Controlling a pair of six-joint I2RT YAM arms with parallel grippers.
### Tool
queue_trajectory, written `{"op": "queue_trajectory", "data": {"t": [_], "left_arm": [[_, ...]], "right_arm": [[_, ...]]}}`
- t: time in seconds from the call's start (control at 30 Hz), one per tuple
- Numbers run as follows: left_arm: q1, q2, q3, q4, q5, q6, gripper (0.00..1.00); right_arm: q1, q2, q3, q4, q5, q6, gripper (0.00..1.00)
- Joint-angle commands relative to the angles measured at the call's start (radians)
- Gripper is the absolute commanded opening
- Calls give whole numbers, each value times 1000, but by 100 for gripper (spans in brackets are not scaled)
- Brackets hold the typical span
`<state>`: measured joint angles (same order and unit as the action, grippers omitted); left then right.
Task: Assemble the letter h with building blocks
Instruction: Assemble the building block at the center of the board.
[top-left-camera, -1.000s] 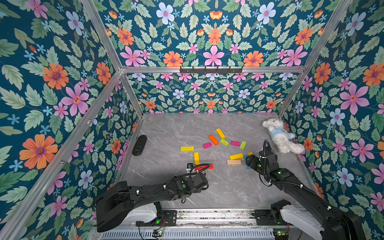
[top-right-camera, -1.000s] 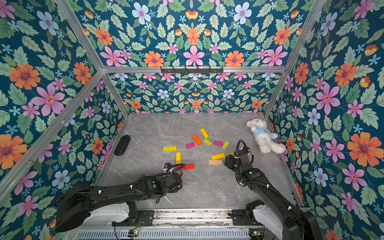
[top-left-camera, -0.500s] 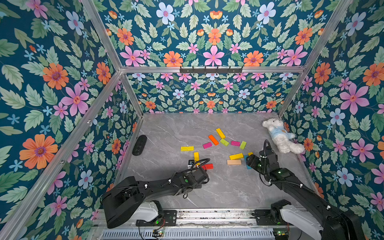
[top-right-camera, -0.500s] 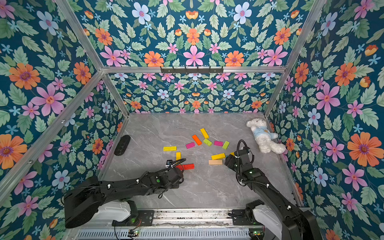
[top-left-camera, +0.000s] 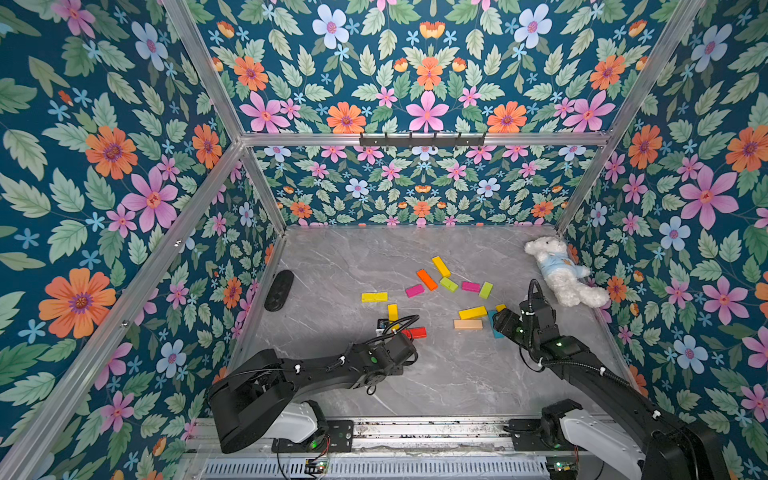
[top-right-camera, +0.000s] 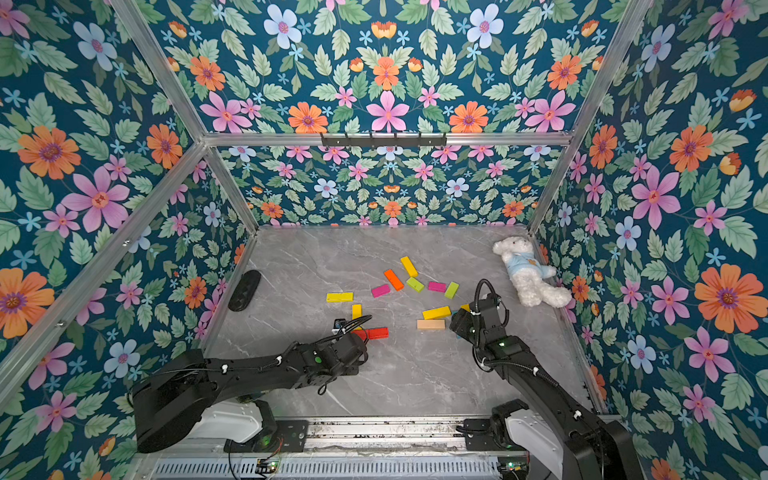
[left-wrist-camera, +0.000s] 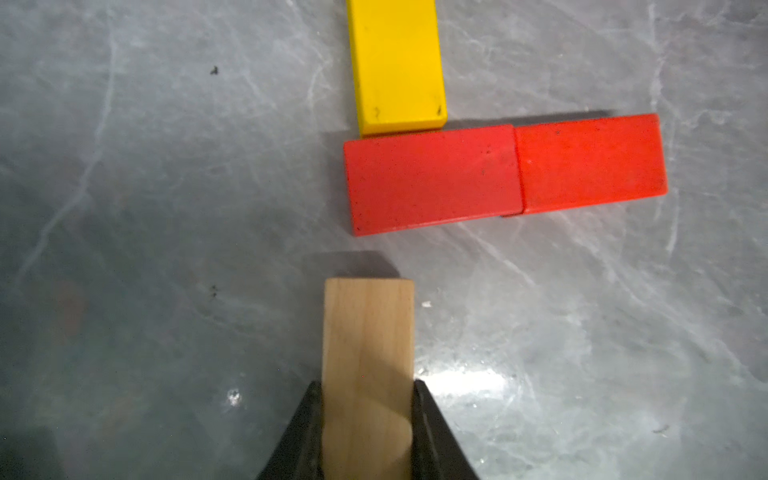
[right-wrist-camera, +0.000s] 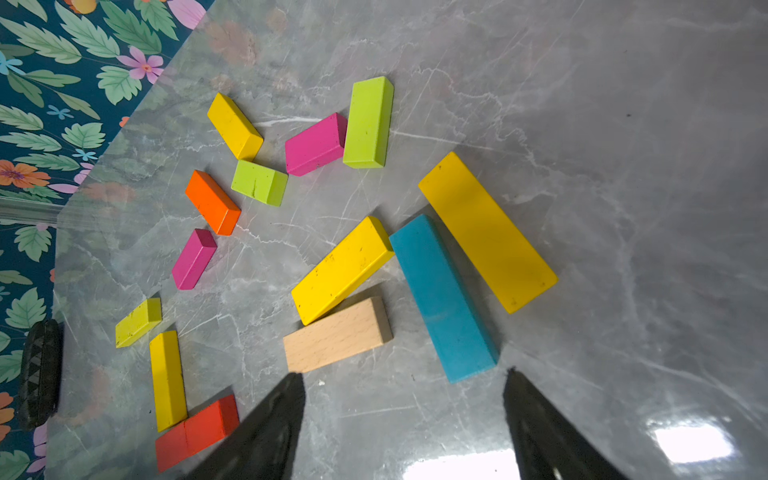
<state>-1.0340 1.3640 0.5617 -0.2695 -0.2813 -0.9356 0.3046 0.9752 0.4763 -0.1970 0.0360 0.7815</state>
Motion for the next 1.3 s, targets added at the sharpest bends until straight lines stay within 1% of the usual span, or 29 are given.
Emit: {"op": "queue_trajectory", "data": {"t": [0.0,0.57,0.8,0.9,1.07,1.2,1.27], "left_arm": [[5,4,1,-3,-2,4,0],[8,42,15,16,8,17,0],[10,31,9,24,9,18,0],[9,18,5,20,2,18,9],[9,22,-2,24,5,13,13],[10,24,-6,34,7,13,22],[10,24,-6,37,9,15,24]], "right_arm": [[-2,-1,-4,22,-2,-1,78],[-13,-1,-5,25,-10,-1,78],[-15,3,-5,28,-13,-2,78],[-17,5,-4,30,-16,-4,78],[-18,3,-8,32,-16,-4,78],[-21,2,-8,33,-17,-4,78],[-20,2,-8,32,-17,-4,78]]}}
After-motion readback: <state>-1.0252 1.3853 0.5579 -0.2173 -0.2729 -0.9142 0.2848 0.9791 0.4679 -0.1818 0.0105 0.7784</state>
